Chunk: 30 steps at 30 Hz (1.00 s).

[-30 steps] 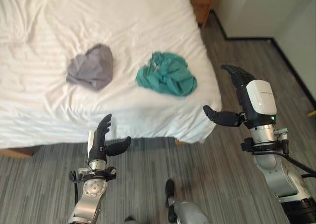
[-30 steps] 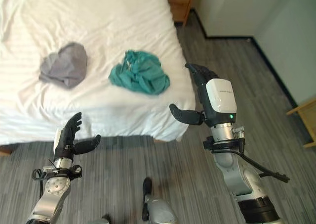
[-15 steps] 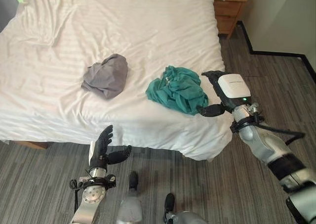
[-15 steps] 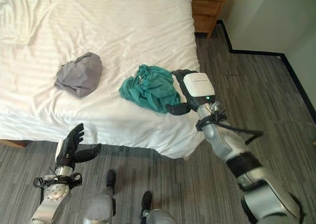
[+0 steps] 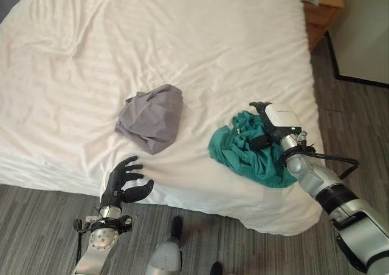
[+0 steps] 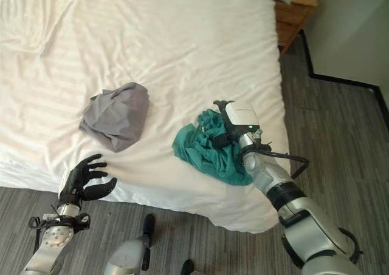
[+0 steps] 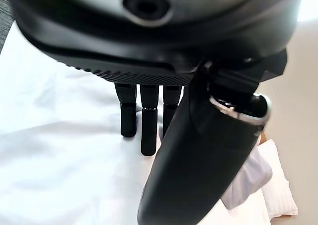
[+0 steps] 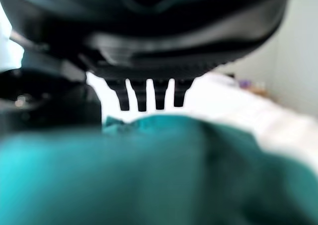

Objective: Pick up bed clothes into laundry basket.

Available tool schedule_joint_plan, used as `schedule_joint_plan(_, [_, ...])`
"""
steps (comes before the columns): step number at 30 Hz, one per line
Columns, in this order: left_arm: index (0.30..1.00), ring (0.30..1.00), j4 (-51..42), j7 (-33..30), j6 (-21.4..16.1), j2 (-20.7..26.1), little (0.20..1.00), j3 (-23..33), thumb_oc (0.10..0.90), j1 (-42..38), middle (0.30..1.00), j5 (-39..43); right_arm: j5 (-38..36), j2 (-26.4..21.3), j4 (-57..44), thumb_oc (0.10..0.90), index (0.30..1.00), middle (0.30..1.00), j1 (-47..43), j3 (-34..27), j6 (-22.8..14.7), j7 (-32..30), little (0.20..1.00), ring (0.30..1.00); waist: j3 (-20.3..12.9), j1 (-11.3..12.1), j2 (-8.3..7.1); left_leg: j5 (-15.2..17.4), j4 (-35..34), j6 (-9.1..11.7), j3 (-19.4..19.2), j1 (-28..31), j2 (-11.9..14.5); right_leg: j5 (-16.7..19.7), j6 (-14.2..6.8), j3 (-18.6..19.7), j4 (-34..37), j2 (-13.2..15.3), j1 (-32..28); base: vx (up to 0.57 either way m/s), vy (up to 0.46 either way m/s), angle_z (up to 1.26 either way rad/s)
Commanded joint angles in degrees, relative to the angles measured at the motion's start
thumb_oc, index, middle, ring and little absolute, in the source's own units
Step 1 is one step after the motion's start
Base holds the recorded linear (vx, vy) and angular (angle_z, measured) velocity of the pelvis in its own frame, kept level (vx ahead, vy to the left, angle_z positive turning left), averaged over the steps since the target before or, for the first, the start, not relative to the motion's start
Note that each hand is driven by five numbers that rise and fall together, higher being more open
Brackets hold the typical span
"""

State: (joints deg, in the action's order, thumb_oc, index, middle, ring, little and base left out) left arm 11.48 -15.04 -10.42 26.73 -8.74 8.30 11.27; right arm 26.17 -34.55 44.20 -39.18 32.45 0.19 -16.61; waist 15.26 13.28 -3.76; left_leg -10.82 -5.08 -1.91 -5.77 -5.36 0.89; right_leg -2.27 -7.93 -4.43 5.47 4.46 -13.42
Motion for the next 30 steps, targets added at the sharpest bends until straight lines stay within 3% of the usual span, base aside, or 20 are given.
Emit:
schedule_joint_plan(1, [0.9, 0.9, -2.29, 1.26, -6.36, 3.5, 0.9, 3.1, 0.8, -4.82, 0.9, 3.17, -3.32, -0.94, 4.85, 0.4, 0.3, 0.3, -5.0, 2.78, 1.11, 2.13, 0.3, 0.3, -2.81, 0.49, -2.35, 3.82, 0.08, 6.9, -0.23, -3.21, 2.86, -5.63, -0.83, -2.64, -0.47, 4.15, 1.47, 0.0, 0.0, 0.0])
schedule_joint_plan(4, [0.9, 0.9, -3.05, 5.44, -7.49, 7.25, 0.9, 5.18, 0.8, -6.56, 0.9, 10.79, -4.38, -2.39, 4.46, 0.4, 0.3, 0.3, -6.47, 4.94, 0.93, 5.26, 0.3, 0.3, -3.07, 0.55, -1.64, 4.18, 0.08, 6.77, -0.26, -3.27, 2.66, -5.23, -1.66, -2.73, -0.47, 4.75, 2.11, 0.0, 0.016, -0.11])
schedule_joint_plan(8, [0.9, 0.9, -5.62, 6.65, -8.41, 11.84, 0.9, 9.14, 0.8, -7.83, 0.9, 14.45, -7.63, -4.98, -1.77, 0.4, 0.3, 0.3, -5.26, 3.39, -0.21, 5.98, 0.3, 0.3, -3.38, -0.29, -0.89, 4.81, 0.08, 6.66, -0.78, -1.68, 2.38, -4.72, -2.43, -2.52, -0.47, 5.49, 1.57, 0.02, 0.058, -0.08])
schedule_joint_plan(9, [0.9, 0.9, -7.04, 4.65, -8.73, 13.04, 0.9, 12.27, 0.8, -9.8, 0.9, 14.79, -11.42, -6.06, -9.7, 0.4, 0.3, 0.3, -1.4, -1.19, -1.37, 4.74, 0.3, 0.3, -3.79, -1.44, -0.29, 5.5, 0.08, 6.48, -1.1, -0.52, 2.27, -4.3, -2.87, -2.5, -0.47, 6.04, 1.22, 0.05, 0.097, -0.06])
schedule_joint_plan(11, [0.9, 0.9, -7.77, 3.11, -8.76, 13.56, 0.9, 13.23, 0.8, -11.09, 0.9, 14.16, -13.42, -6.27, -15.35, 0.4, 0.3, 0.3, 2.44, -5.13, -1.79, 4.25, 0.3, 0.3, -3.89, -1.89, -0.14, 5.91, 0.08, 6.29, -1.16, 0.23, 2.1, -4.16, -2.99, -2.51, -0.47, 6.31, 0.82, 0.05, 0.069, 0.05])
schedule_joint_plan(12, [0.9, 0.9, -9.1, 1.55, -8.94, 13.69, 0.9, 14.72, 0.8, -12.21, 0.9, 13.09, -15.02, -6.4, -22.17, 0.4, 0.3, 0.3, 6.86, -10.01, -2.84, 3.25, 0.3, 0.3, -3.97, -3.05, -0.06, 6.68, 0.08, 6.11, -1.19, 1.24, 1.8, -4.12, -3.21, -2.66, -0.47, 6.8, 0.14, 0.06, 0.054, 0.02])
schedule_joint_plan(16, [0.9, 0.9, -7.82, -5.55, -6.59, 13.46, 0.9, 16.84, 0.8, -17.63, 0.9, 3.7, -11.33, -3.73, -39.66, 0.4, 0.3, 0.3, 22.19, -24.38, -5.13, 0.68, 0.3, 0.3, -5.19, -6.95, 0.4, 7.95, 0.08, 5.45, -2.35, 3.26, 2.19, -3.1, -3.49, -2.2, -1.96, 7.3, 0.17, 0.07, 0.073, -0.08])
schedule_joint_plan(20, [0.9, 0.9, -9.33, -9.08, -3.72, 13.16, 0.9, 19.34, 0.8, -17.96, 0.9, -6.27, -8.42, -0.85, -46.68, 0.4, 0.3, 0.3, 38.03, -33.16, -6.55, 1.51, 0.3, 0.3, -5.96, -11.18, 0.65, 9.29, 0.08, 5.08, -4.43, 4.63, 2.71, -1.9, -4.02, -1.22, -3.35, 7.92, 1.37, 0.07, 0.08, -0.21])
schedule_joint_plan(24, [0.9, 0.9, -8.13, -8.81, 1.57, 15.21, 0.9, 21.58, 0.8, -16.24, 0.9, -18.88, -9.32, 0.34, -41.58, 0.4, 0.3, 0.3, 49.69, -42.42, -5.2, 1.45, 0.3, 0.3, -6.65, -15.9, 0.73, 10.5, 0.08, 4.92, -6.94, 5.85, 3.21, -0.14, -4.73, 0.84, -3.01, 8.55, 2.7, 0.05, 0.067, -0.47])
schedule_joint_plan(28, [0.9, 0.9, -4.12, -9.22, 4.68, 16.39, 0.9, 21.54, 0.8, -16.13, 0.9, -26.0, -10.62, -0.06, -36.29, 0.4, 0.3, 0.3, 51.78, -47.73, -3.9, -0.57, 0.3, 0.3, -7.11, -17.38, 1.07, 11.25, 0.08, 4.89, -8.47, 6.49, 3.57, 0.64, -5.01, 2.22, -2.74, 8.71, 3.64, 0.04, 0.045, -0.44])
schedule_joint_plan(30, [0.9, 0.9, 1.08, -9.04, 9.18, 16.46, 0.9, 21.52, 0.8, -15.39, 0.9, -32.71, -13.21, -0.33, -31.71, 0.4, 0.3, 0.3, 52.09, -51.76, -2.62, -2.55, 0.3, 0.3, -7.46, -18.74, 1.03, 11.75, 0.08, 4.84, -9.35, 7.01, 3.7, 1.2, -5.03, 3.29, -2.26, 8.82, 4.11, 0.05, 0.051, -0.42])
